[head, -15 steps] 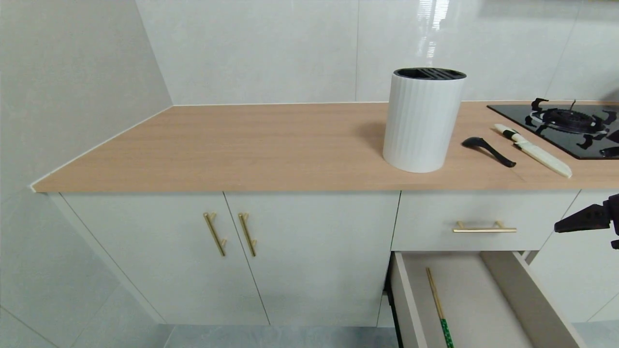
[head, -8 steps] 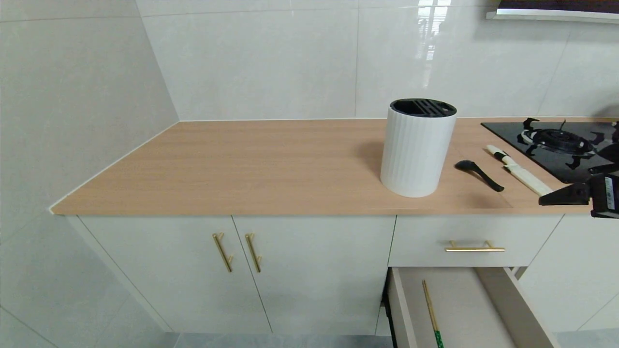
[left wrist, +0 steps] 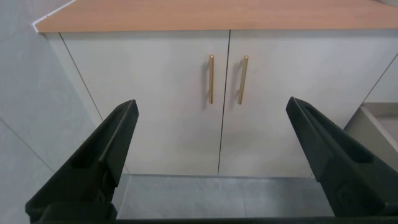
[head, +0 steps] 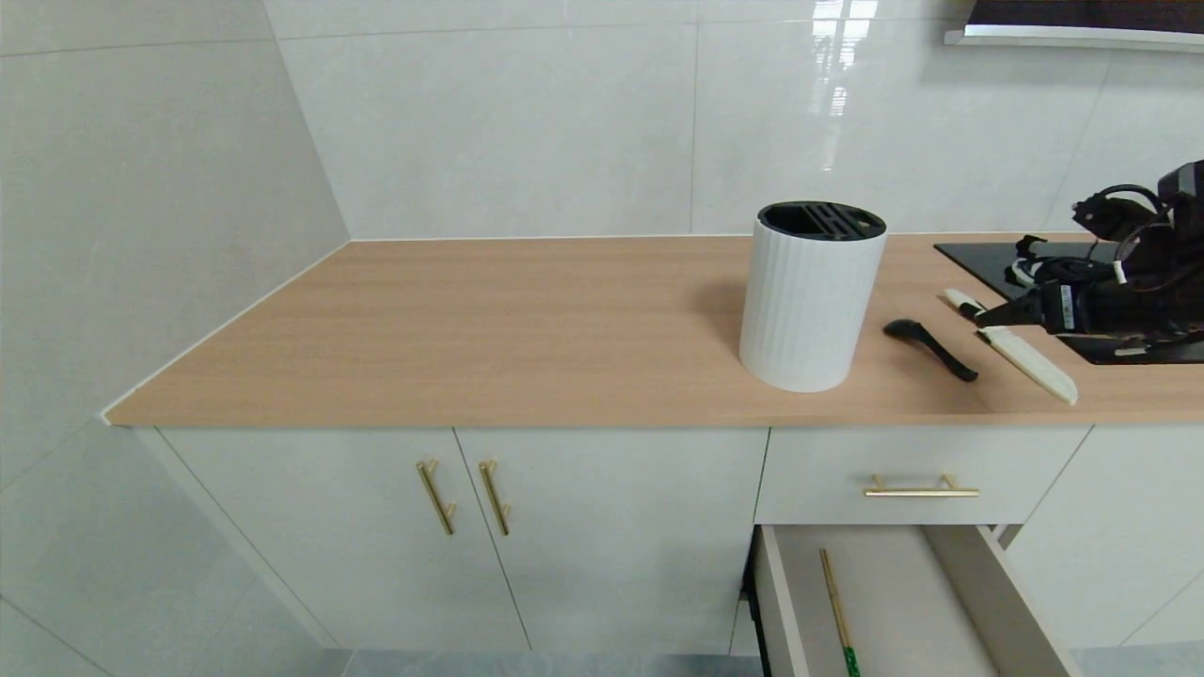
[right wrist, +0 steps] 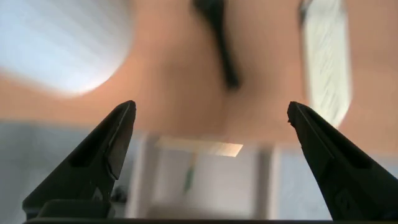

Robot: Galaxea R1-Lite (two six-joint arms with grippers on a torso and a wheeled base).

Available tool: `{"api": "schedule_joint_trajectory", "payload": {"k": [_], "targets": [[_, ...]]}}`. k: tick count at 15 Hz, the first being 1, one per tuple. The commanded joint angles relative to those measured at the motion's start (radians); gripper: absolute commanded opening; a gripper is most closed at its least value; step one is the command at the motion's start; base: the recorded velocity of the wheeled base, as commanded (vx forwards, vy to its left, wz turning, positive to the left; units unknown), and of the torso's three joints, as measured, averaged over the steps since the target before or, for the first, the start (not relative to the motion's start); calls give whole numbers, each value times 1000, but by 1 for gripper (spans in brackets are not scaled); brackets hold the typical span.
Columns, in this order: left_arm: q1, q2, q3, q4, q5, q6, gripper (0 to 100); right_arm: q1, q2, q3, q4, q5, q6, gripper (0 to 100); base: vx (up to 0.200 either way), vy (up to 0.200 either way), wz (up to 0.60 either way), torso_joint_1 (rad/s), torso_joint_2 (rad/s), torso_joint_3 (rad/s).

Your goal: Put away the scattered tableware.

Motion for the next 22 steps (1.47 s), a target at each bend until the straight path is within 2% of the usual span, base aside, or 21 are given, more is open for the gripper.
{"api": "schedule_joint_trajectory", "payload": {"k": [1, 6, 11, 17, 18, 22], "targets": [[0, 2, -1, 0, 0, 0, 100, -3, 214, -110, -93, 8, -68, 100, 0, 0, 0, 0, 0, 0], [0, 2, 1, 0, 0, 0, 100, 62, 291, -81, -225, 5, -85, 100, 0, 0, 0, 0, 0, 0], [0, 2, 1, 0, 0, 0, 100, 60, 329, -80, -335, 3, -82, 100, 0, 0, 0, 0, 0, 0], [0, 2, 1, 0, 0, 0, 100, 58, 352, -86, -350, 2, -84, 100, 0, 0, 0, 0, 0, 0], [0, 2, 1, 0, 0, 0, 100, 54, 356, -87, -359, 2, -84, 0, 0, 0, 0, 0, 0, 0], [0, 2, -1, 0, 0, 0, 100, 46, 363, -97, -366, 2, -84, 0, 0, 0, 0, 0, 0, 0]]}}
